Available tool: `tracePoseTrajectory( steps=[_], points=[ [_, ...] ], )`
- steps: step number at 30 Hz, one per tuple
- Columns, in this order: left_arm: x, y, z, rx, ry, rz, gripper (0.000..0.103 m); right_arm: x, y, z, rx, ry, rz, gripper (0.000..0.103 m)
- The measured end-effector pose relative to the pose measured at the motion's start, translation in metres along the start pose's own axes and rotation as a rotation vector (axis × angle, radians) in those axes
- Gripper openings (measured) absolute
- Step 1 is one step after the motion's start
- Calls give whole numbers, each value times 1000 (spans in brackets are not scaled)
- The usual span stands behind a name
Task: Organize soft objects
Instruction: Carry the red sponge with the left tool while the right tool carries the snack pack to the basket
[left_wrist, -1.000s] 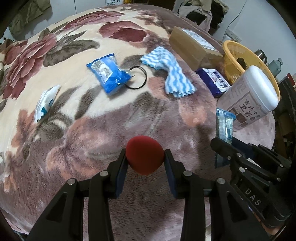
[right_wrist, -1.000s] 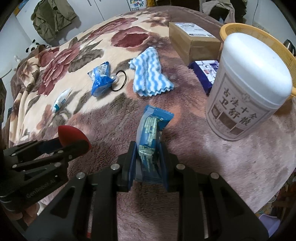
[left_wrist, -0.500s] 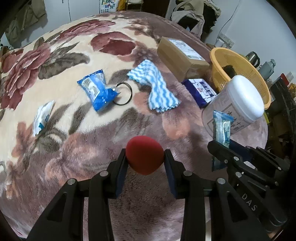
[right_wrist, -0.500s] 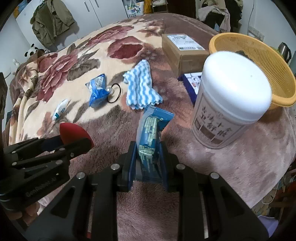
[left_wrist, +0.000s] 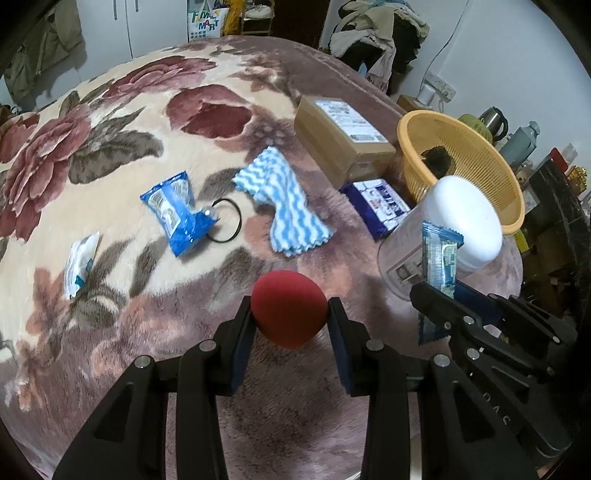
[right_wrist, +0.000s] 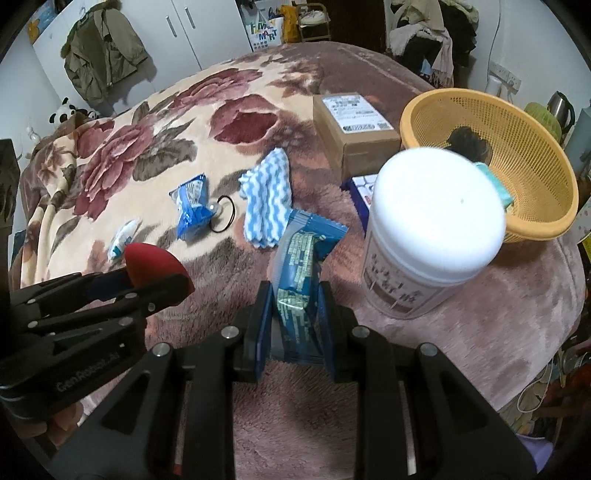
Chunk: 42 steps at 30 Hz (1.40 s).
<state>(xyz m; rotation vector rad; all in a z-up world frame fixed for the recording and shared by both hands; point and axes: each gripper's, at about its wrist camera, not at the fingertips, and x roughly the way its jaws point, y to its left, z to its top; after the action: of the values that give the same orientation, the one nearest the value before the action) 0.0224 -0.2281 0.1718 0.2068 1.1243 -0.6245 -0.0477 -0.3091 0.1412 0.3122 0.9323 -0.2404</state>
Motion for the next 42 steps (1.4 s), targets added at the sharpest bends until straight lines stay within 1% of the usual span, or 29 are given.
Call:
tracePoseTrajectory(
  steps=[11,21,27,34,42],
  points=[
    [-15,-21,22,28,-35,-10,39,-16,-14,17,17,-41,-1,24],
    [-19,-51,43,67,-52,-26,39,-26,-35,30,42,-63,-10,24],
    [-17,-72,58,92,-54,-43,39,-31,-56,40,66,-77,-22,24],
    [-14,-105,78,131,-58,-79,39,-34,-83,50,101,-86,-43,24],
    [-3,-136,96,160,-44,-114,39,-30,-112,58,137,-76,-71,24]
  ],
)
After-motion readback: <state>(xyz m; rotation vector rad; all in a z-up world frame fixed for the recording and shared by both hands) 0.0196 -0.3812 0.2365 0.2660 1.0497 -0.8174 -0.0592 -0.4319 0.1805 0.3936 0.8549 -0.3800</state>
